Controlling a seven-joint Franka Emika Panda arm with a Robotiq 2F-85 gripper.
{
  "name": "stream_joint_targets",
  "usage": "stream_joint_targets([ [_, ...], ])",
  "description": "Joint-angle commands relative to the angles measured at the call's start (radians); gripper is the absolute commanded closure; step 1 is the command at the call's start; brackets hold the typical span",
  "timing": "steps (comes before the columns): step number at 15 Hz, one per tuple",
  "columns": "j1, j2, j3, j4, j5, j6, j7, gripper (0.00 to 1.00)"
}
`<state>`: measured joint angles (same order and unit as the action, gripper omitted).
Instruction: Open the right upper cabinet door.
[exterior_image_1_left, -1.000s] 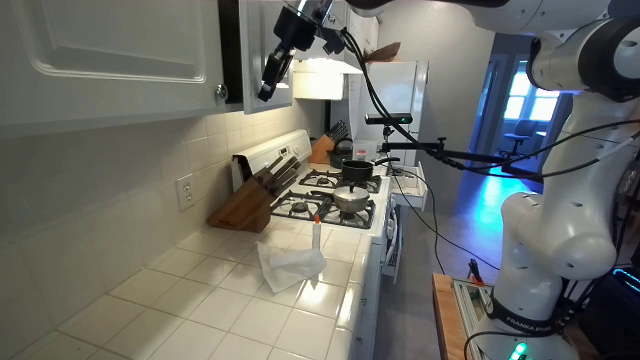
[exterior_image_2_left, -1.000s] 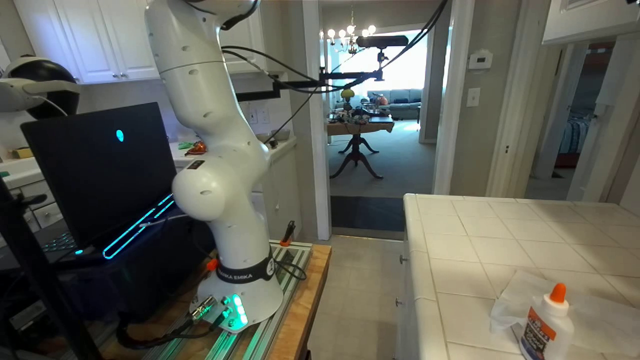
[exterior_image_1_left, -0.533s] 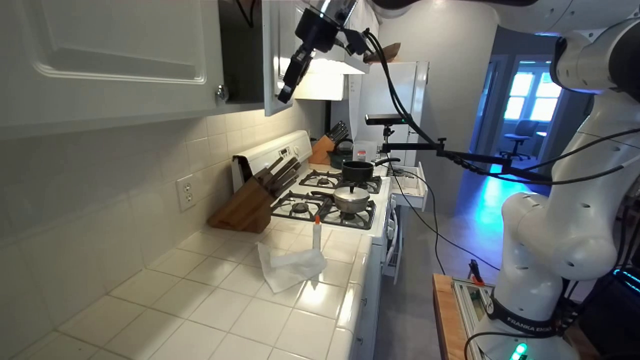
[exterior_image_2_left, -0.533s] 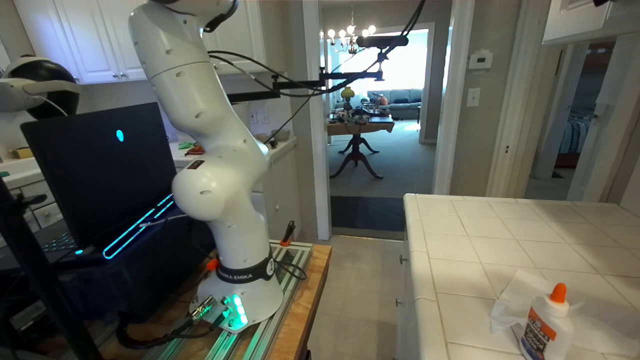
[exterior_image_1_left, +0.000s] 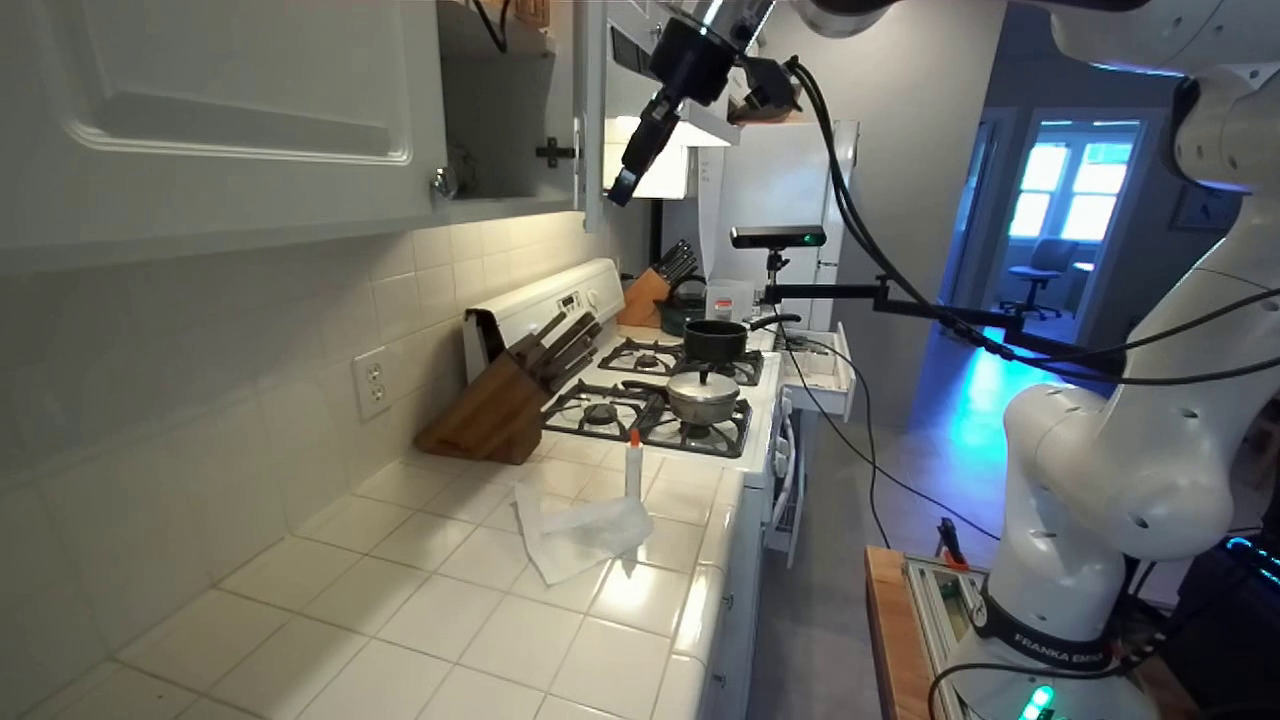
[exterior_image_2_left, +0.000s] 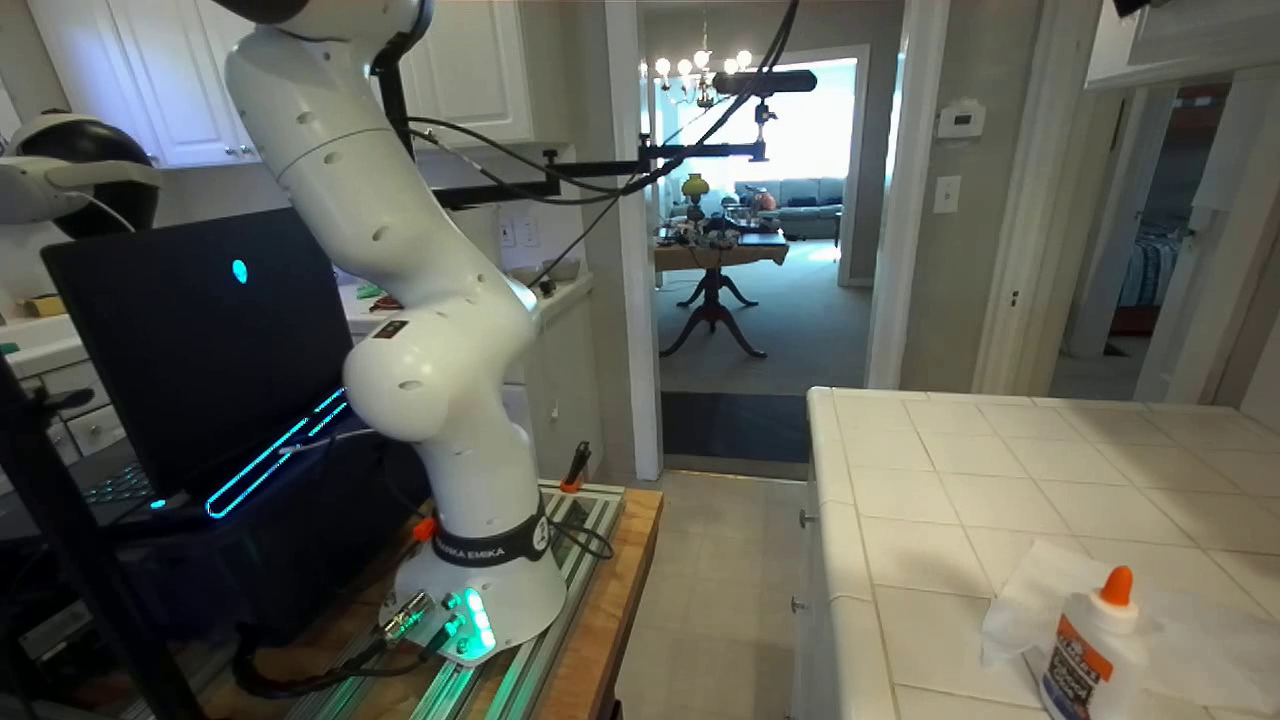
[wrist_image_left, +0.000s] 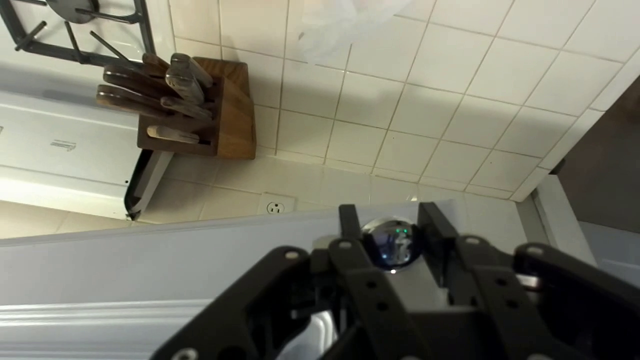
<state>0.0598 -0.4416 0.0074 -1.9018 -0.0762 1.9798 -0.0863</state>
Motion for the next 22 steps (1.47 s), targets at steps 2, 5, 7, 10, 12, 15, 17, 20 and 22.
stream_joint_targets([
  [2, -0.046, -0.078, -0.028, -0.063, -0.019, -0.034, 0.008, 0.91],
  [5, -0.055, -0.105, -0.038, -0.080, -0.023, -0.055, 0.012, 0.91],
  [7, -0.062, -0.125, -0.049, -0.090, -0.025, -0.069, 0.006, 0.91],
  [10, -0.072, -0.147, -0.067, -0.100, -0.028, -0.084, 0.002, 0.91],
  [12, -0.079, -0.161, -0.078, -0.103, -0.030, -0.096, 0.001, 0.91],
  [15, -0.088, -0.174, -0.092, -0.106, -0.031, -0.114, -0.001, 0.91],
  [17, -0.093, -0.182, -0.097, -0.108, -0.033, -0.122, 0.000, 0.91],
  [20, -0.105, -0.201, -0.103, -0.117, -0.037, -0.130, 0.004, 0.91],
  [22, -0.113, -0.214, -0.107, -0.127, -0.037, -0.132, 0.006, 0.91],
])
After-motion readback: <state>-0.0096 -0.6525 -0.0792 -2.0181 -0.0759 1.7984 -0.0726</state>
